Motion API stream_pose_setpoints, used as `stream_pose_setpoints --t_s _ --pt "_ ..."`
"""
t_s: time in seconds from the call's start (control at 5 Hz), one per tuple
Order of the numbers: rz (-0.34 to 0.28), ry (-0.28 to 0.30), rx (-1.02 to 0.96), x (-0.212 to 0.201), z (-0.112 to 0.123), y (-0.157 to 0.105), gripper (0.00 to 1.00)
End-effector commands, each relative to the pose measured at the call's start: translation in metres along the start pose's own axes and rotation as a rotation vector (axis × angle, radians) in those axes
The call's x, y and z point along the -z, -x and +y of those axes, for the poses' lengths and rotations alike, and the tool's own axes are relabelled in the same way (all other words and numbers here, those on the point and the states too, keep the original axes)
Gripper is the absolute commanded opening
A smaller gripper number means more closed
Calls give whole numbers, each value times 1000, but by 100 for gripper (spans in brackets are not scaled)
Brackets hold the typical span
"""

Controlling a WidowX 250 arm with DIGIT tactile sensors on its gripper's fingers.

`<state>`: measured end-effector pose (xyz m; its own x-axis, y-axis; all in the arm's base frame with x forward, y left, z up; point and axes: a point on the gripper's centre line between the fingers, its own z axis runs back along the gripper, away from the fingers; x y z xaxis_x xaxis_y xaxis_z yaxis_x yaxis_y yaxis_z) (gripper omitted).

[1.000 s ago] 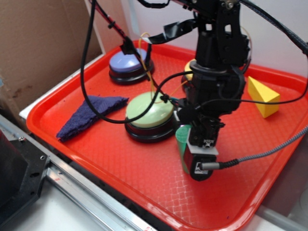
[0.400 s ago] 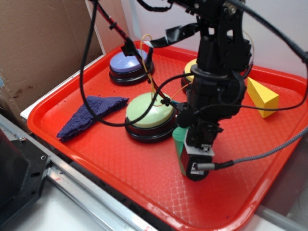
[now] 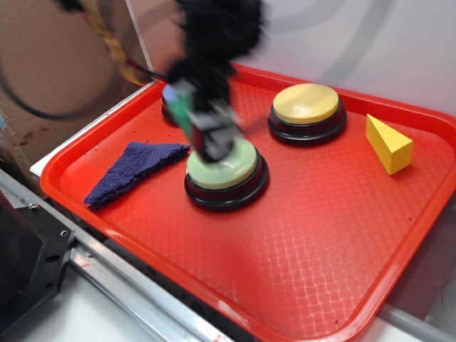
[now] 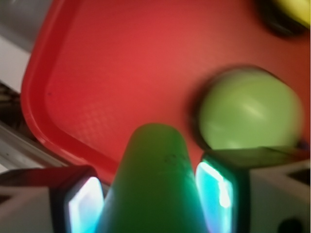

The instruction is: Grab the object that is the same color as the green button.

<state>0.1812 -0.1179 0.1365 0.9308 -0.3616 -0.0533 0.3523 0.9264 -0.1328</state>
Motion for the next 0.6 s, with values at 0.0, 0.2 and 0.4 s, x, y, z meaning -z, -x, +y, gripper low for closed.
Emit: stream_pose_setpoints --t_s 0.0,0.2,0.4 --pt "-79 -78 -231 -108 23 54 0" --pt "-70 -141 -229 -158 14 55 0" --pt "-72 -129 -208 -159 10 54 0"
